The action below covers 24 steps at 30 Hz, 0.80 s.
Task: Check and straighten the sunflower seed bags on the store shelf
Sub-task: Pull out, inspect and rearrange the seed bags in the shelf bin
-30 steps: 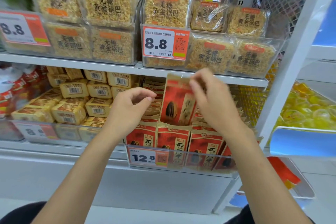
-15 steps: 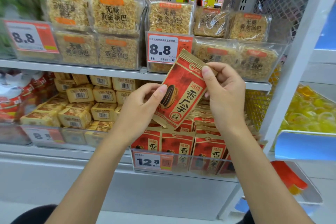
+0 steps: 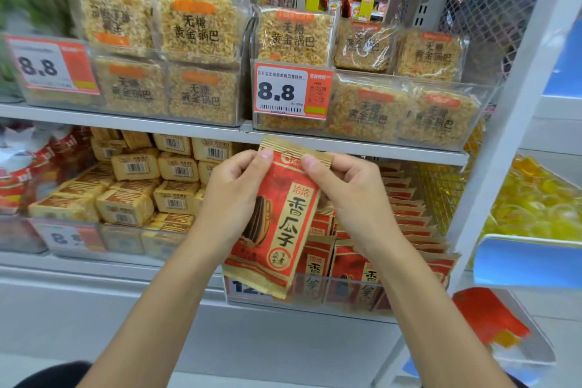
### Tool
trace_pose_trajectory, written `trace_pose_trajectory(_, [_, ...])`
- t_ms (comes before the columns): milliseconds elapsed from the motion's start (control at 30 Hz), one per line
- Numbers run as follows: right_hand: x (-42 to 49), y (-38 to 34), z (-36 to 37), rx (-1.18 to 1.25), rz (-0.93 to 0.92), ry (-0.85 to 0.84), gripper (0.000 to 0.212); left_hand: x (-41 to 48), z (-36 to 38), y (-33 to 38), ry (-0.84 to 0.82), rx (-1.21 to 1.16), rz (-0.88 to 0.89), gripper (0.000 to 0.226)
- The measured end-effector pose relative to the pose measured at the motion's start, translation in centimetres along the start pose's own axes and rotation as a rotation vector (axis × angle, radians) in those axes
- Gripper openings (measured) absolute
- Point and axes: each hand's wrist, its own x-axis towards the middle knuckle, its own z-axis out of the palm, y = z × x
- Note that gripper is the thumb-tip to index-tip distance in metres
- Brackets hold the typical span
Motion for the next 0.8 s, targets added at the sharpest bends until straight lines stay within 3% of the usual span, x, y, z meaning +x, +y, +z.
trace_pose_trajectory(133, [-0.11,0.06,-0.43,0.07,-0.055,0.036,0.002,-0.22,0.26,0.26,0.138,-0.057,0.029,0.04])
trace_pose_trajectory(333, [-0.23,0.39,-0.59,0.051,-0.078,0.078,0.006,-0.65,0.58,0.75,0.169,-0.078,0.03,0.04])
trace_pose_trajectory(533, [-0.33,0.28,-0.32,0.014,-0.141,0.094,0.02,-0.57,0.52,0.49,0.157,-0.146,-0.089,0.037])
trace_pose_trajectory(700, [-0.2,0.48,-0.57,0.045,-0.125,0.075,0.013,-0.74,0.56,0.58,0.115,-0.228,-0.181,0.033])
trace_pose_trajectory(800, [-0.03,0.85,-0.71,0.191,-0.063,0.05,0.005,-0.78,0.56,0.65,0.028,-0.307,-0.314,0.034])
